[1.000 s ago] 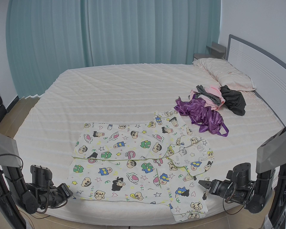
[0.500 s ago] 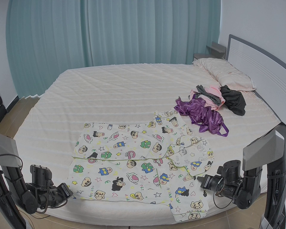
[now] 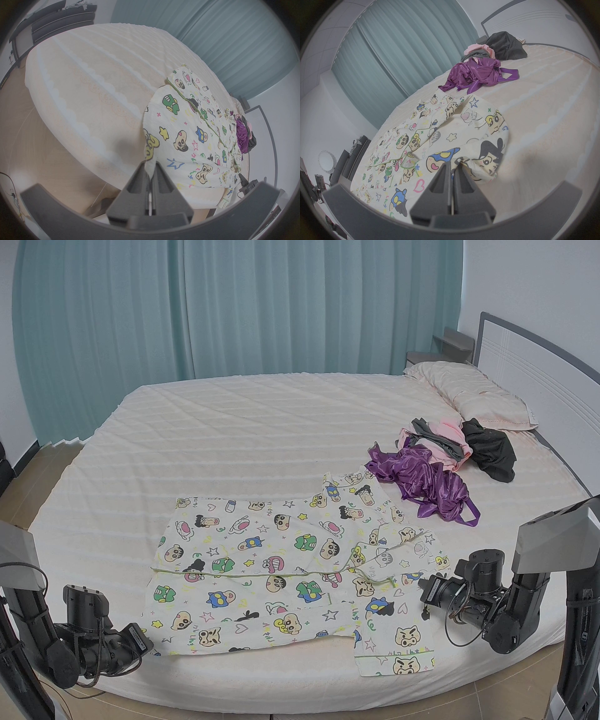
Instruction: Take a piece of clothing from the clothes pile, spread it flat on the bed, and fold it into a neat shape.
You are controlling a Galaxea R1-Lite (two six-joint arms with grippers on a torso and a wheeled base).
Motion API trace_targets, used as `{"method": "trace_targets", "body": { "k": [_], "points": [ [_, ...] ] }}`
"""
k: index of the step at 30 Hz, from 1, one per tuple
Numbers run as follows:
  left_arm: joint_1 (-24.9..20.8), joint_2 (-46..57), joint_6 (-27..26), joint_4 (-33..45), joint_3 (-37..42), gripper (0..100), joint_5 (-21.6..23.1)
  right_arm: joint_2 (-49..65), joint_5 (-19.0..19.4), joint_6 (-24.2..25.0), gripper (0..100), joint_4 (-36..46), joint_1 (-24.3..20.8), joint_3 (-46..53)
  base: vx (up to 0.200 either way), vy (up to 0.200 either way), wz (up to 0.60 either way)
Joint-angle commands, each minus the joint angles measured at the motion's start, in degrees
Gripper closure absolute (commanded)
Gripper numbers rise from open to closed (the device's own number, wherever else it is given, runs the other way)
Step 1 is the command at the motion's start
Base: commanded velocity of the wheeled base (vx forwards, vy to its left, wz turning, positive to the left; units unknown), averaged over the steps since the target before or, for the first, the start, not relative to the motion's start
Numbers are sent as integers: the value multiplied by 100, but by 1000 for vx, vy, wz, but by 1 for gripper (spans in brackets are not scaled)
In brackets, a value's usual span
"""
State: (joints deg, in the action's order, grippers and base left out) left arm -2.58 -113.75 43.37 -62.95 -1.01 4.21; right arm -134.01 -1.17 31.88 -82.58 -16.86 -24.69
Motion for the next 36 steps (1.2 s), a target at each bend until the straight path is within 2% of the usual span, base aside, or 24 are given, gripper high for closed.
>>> {"method": "trace_targets", "body": {
  "k": [1,2,8,15,17,20,21,25,31,36],
  "points": [
    [4,-103,4,-7,31,100,1,-160,3,-6,100,110,34,-291,0,0,0],
    [4,-121,4,-7,22,100,1,-169,12,-6,0,128,34,-309,0,0,0],
    [4,-139,4,-7,22,100,10,77,117,20,0,49,139,-19,0,0,0],
    [4,-139,4,-7,31,100,10,798,275,64,0,49,350,799,0,0,0],
    [-5,-139,4,-7,31,100,10,1105,469,55,0,31,341,1344,0,0,0],
    [-14,-139,4,-7,40,100,10,1281,600,55,0,31,341,1625,0,0,0],
    [-14,-139,4,-7,40,100,10,1325,767,55,0,31,324,1889,0,0,0],
    [-14,-139,13,-7,40,100,10,1114,1005,38,0,31,69,2205,0,0,0],
    [-14,-139,13,-7,48,100,10,552,1031,47,0,5,-379,2354,0,0,0],
    [-23,-147,4,-7,48,100,10,270,1031,55,0,-224,-511,2416,0,0,0]
  ]
}}
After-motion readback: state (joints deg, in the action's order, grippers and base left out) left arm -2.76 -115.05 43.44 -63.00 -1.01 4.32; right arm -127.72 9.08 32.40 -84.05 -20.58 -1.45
